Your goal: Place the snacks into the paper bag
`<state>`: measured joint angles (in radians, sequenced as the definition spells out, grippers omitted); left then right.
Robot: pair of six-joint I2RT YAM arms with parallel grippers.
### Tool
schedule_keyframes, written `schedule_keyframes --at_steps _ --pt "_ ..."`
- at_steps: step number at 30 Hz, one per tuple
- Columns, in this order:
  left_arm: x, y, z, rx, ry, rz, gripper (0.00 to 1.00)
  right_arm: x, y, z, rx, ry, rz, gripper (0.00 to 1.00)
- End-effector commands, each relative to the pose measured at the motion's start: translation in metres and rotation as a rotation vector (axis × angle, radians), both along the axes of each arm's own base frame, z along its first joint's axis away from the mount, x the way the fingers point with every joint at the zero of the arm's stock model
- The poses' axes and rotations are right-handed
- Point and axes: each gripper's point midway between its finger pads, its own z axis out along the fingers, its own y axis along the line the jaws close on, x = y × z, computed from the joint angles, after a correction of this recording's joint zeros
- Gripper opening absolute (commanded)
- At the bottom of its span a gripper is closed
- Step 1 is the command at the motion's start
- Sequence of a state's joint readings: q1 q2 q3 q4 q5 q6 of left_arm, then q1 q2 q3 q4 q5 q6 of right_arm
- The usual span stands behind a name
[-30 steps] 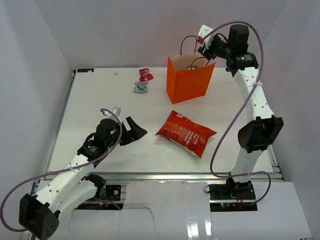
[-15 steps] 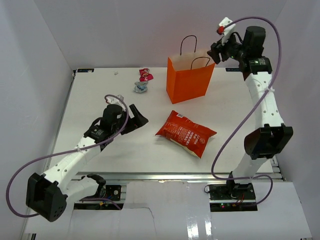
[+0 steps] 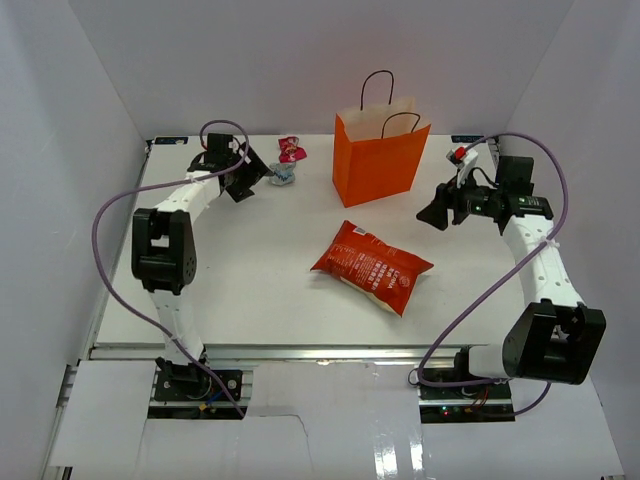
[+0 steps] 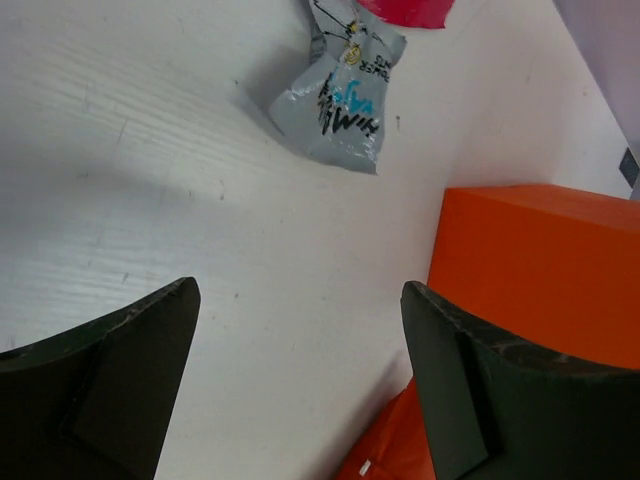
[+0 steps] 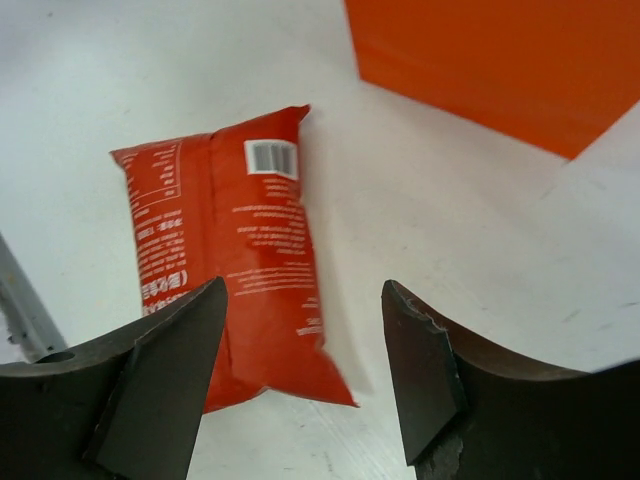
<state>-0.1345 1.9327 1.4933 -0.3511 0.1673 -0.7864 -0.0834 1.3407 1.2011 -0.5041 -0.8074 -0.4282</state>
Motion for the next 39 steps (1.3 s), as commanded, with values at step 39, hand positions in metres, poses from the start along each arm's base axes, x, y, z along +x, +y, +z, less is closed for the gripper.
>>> schedule_keyframes --at_steps 39 --pt "0.112 -0.046 -0.070 0.168 -0.082 -0.295 0.59 -0.044 0.025 -0.030 0.141 0.114 0.145 0.67"
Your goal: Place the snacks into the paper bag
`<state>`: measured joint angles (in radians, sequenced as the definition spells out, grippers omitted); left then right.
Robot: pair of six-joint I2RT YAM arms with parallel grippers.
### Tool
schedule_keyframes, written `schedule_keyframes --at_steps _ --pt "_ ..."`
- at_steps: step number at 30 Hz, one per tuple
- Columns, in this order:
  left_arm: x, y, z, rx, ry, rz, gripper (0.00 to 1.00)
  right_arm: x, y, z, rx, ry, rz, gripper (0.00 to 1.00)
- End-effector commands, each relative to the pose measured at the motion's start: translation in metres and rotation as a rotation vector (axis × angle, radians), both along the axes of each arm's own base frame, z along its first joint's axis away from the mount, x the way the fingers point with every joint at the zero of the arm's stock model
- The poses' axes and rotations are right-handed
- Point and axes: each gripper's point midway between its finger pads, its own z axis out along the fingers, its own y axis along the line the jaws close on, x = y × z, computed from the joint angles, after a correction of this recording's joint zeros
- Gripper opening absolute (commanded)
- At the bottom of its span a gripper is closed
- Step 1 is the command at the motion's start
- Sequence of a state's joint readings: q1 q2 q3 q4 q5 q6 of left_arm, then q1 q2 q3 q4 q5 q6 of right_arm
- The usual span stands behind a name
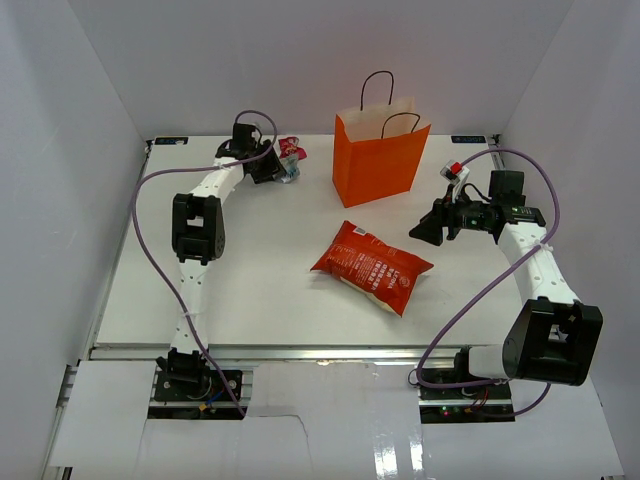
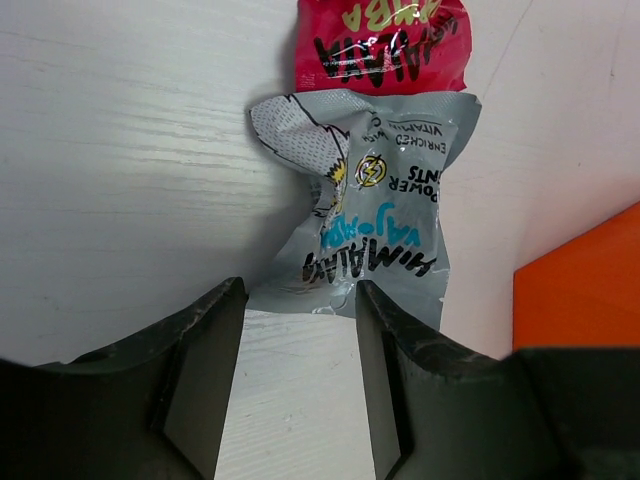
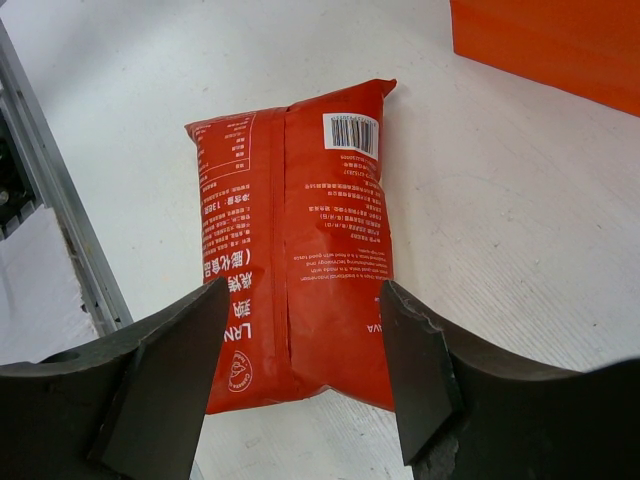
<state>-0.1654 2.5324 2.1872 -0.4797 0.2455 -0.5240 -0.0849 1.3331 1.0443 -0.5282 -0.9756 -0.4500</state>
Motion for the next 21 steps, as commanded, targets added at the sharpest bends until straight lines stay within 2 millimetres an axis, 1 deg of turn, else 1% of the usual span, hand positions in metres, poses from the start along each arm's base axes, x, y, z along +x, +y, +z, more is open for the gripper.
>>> schedule_keyframes --at_steps 1,3,6,7,10,16,17,18,19,21 --pt "0.006 -0.006 0.009 0.044 -0.047 -0.026 0.59 -0.002 0.003 0.011 0.021 -0.031 0.015 0.67" --pt "0.006 -0.005 0.007 0.058 -0.048 -0.024 0.52 -0.003 0.003 0.011 0.021 -0.034 0.015 0.67" --pt "0.005 -0.004 0.003 0.090 -0.052 -0.028 0.38 -0.005 0.003 0.011 0.022 -0.031 0.016 0.67" --pt "0.005 -0.003 0.003 0.108 -0.055 -0.027 0.38 -0.005 0.003 0.010 0.022 -0.030 0.016 0.67" --pt "0.005 0.001 0.003 0.167 -0.069 -0.017 0.40 -0.005 0.003 0.009 0.024 -0.027 0.017 0.67" --pt "0.004 0.004 0.006 0.184 -0.077 -0.008 0.41 -0.005 0.003 0.009 0.025 -0.026 0.018 0.67" --pt "0.004 0.003 0.007 0.182 -0.082 -0.013 0.42 -0.006 0.003 0.008 0.026 -0.023 0.020 0.67" --pt "0.004 0.000 0.017 0.167 -0.104 -0.029 0.44 -0.006 0.003 0.008 0.022 -0.025 0.018 0.67" --pt "0.002 -0.002 0.016 0.165 -0.114 -0.045 0.51 -0.006 0.003 0.007 0.023 -0.027 0.018 0.67" --pt "0.004 -0.007 0.026 0.145 -0.155 -0.065 0.59 -0.006 0.003 0.006 0.023 -0.024 0.020 0.67"
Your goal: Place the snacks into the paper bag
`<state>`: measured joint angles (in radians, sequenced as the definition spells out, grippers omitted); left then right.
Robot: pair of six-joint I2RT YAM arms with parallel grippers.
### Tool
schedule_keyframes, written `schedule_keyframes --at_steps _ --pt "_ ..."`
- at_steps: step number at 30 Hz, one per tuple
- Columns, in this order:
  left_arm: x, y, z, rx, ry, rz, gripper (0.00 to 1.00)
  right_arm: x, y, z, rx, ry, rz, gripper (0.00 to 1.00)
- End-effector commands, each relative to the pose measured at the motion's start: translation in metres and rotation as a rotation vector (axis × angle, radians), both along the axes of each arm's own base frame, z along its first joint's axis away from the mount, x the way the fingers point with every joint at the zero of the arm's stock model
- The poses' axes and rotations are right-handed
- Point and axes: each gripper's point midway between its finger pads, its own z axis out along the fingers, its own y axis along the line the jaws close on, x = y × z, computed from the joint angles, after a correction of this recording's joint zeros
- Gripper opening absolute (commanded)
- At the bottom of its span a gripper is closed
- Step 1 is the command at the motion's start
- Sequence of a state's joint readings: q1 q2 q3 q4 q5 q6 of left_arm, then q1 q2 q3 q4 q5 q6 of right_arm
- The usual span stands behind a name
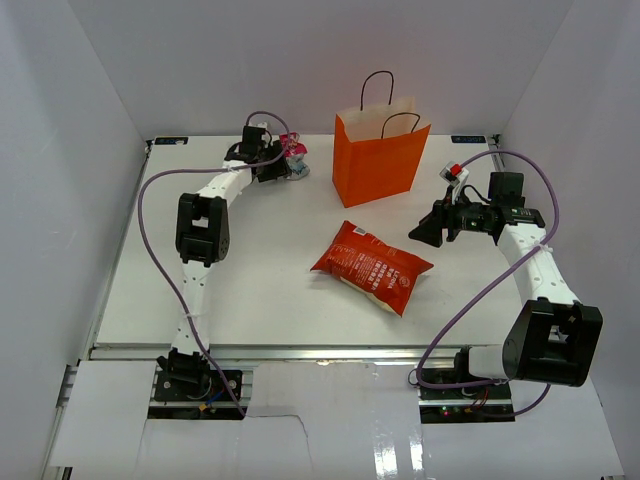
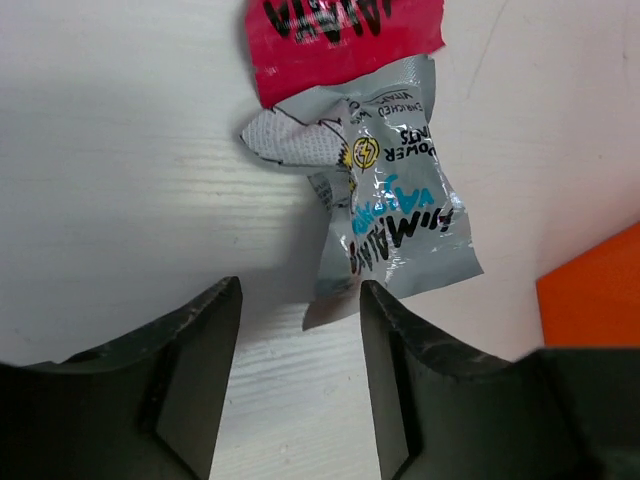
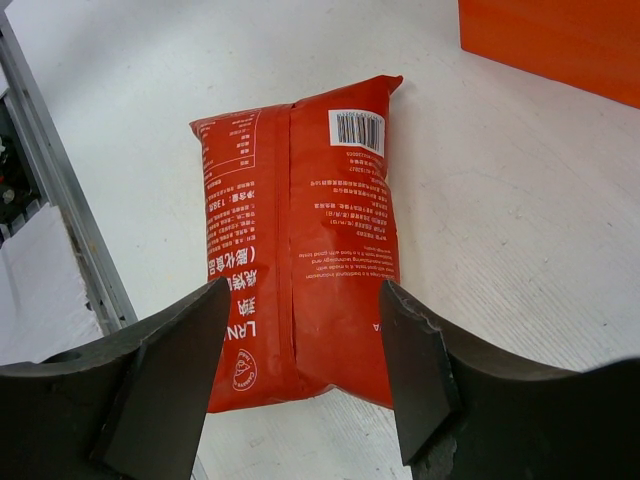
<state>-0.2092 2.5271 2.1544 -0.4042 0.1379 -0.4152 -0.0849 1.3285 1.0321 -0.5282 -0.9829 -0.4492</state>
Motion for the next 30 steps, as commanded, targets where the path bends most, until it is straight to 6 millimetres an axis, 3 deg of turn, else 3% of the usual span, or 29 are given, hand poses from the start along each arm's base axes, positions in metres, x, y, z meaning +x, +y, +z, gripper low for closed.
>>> schedule_keyframes --at_steps 1,6,14,23,28,30 --pt "-0.005 0.001 0.035 0.005 -0.069 -0.036 0.63 -0.004 0.002 0.007 0.017 -0.030 0.016 0.67" --pt "0.001 -0.005 0.052 -0.036 -0.119 -0.029 0.79 -0.004 0.002 0.004 0.016 -0.023 0.015 0.67" --pt "0.020 -0.015 0.044 -0.138 -0.104 0.029 0.80 -0.001 0.001 0.004 0.009 -0.028 0.014 0.67" --pt "0.022 -0.024 0.012 -0.205 -0.035 0.102 0.66 0.003 0.001 0.008 0.013 -0.033 0.011 0.67" --pt "0.020 -0.024 0.008 -0.180 -0.034 0.096 0.59 0.004 0.001 0.010 0.018 -0.029 0.012 0.67" --pt "0.019 -0.026 0.009 -0.179 -0.034 0.081 0.50 0.004 0.002 0.010 0.020 -0.025 0.012 0.67"
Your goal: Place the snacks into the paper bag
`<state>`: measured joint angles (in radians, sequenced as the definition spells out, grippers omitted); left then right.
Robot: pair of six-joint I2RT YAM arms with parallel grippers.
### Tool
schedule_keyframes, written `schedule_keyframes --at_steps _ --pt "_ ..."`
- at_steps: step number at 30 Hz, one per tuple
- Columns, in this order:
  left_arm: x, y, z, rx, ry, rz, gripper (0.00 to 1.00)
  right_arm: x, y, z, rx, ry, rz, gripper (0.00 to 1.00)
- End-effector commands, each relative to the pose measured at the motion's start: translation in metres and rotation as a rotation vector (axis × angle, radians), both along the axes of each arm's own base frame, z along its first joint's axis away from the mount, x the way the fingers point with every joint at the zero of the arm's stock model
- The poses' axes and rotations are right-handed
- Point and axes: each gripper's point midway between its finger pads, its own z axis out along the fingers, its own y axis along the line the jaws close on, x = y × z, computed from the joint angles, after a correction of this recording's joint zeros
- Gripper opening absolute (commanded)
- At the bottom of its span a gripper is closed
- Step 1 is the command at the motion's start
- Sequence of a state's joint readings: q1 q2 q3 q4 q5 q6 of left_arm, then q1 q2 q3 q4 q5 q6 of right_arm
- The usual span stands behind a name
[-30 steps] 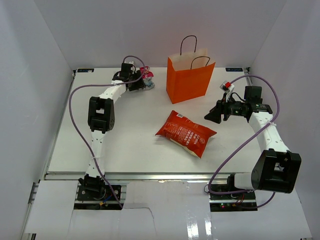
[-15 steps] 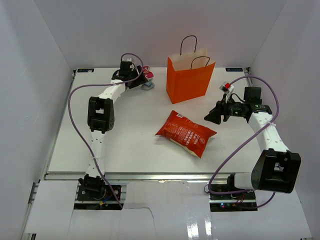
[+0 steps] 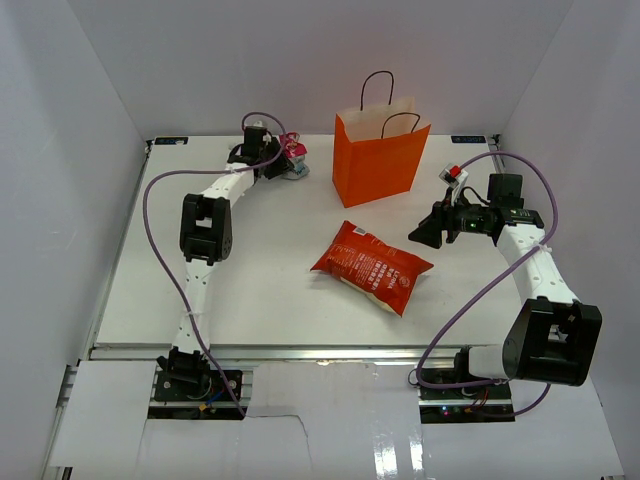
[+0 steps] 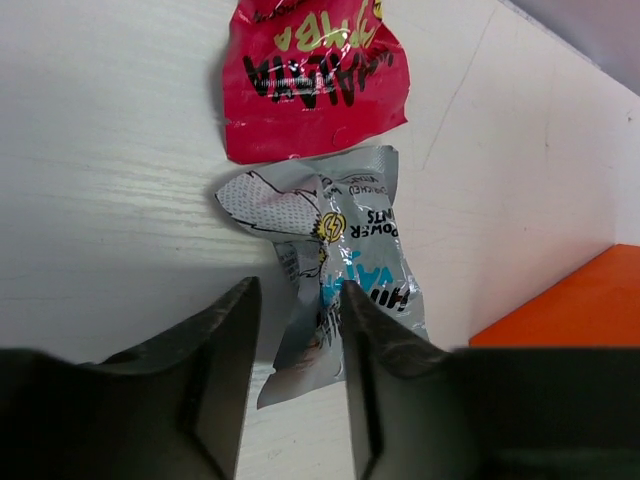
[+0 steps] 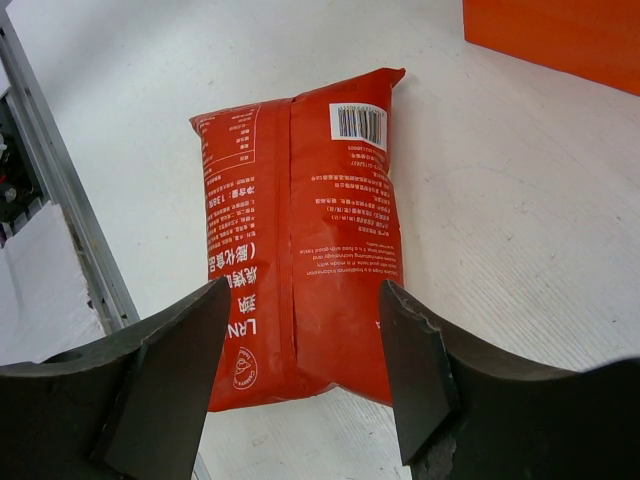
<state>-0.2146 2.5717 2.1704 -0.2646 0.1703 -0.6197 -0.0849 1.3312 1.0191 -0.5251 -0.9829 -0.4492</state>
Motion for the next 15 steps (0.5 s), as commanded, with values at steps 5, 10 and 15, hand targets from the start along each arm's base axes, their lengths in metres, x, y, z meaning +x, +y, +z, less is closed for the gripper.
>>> schedule_keyframes --at_steps 5,10,15 --pt "-0.011 -0.007 -0.002 0.028 0.013 -0.065 0.26 0.005 0.002 0.016 0.020 -0.041 0.011 0.67" --pt "-0.027 -0.009 0.004 0.033 0.019 -0.117 0.10 0.003 0.002 0.018 0.021 -0.045 0.008 0.67" --pt "-0.049 -0.008 0.038 0.049 -0.048 -0.192 0.00 0.001 0.002 0.022 0.019 -0.056 0.006 0.67"
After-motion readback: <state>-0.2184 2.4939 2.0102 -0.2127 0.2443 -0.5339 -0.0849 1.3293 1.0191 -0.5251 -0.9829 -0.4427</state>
